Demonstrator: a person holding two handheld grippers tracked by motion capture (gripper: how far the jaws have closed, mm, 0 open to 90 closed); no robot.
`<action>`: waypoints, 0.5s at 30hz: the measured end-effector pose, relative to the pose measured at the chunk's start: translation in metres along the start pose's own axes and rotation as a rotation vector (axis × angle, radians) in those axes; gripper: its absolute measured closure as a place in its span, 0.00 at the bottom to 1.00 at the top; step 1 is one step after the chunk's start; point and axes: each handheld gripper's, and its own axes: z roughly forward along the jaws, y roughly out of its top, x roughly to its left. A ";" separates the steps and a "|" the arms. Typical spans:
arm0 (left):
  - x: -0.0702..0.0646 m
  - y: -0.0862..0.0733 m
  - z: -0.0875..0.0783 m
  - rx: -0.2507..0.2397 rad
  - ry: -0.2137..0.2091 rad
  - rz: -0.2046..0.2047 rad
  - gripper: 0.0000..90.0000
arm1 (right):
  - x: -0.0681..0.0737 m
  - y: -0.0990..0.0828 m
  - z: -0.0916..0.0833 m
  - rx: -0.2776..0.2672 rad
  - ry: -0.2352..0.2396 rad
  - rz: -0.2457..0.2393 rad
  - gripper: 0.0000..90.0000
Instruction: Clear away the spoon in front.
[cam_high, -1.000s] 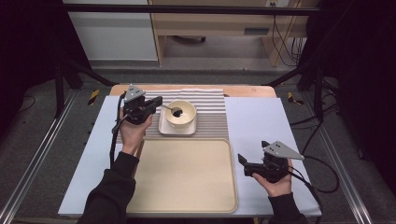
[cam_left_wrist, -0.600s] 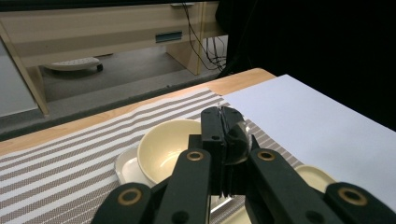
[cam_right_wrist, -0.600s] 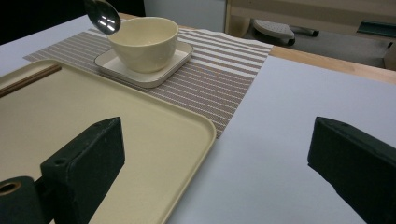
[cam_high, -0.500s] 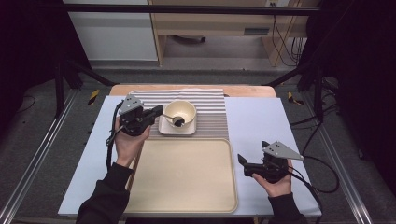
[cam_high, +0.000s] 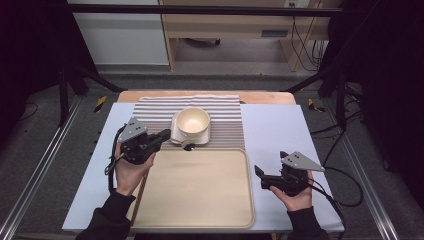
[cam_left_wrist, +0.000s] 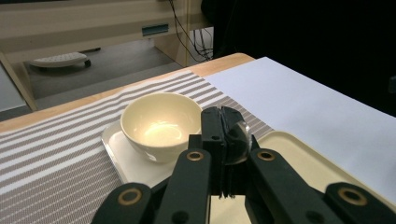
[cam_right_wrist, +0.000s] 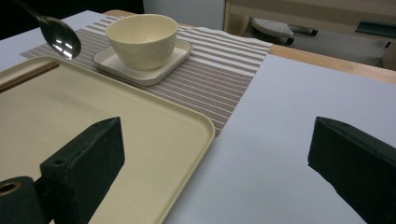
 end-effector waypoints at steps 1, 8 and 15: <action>-0.001 -0.001 -0.001 0.005 0.000 0.005 0.98 | 0.000 0.000 0.000 0.000 0.001 0.001 0.05; -0.012 -0.011 -0.007 0.024 -0.019 0.011 0.98 | 0.001 0.000 -0.001 0.001 -0.001 0.002 0.04; -0.022 -0.021 -0.012 0.040 -0.038 0.006 0.98 | 0.000 0.000 -0.002 -0.001 -0.001 0.000 0.04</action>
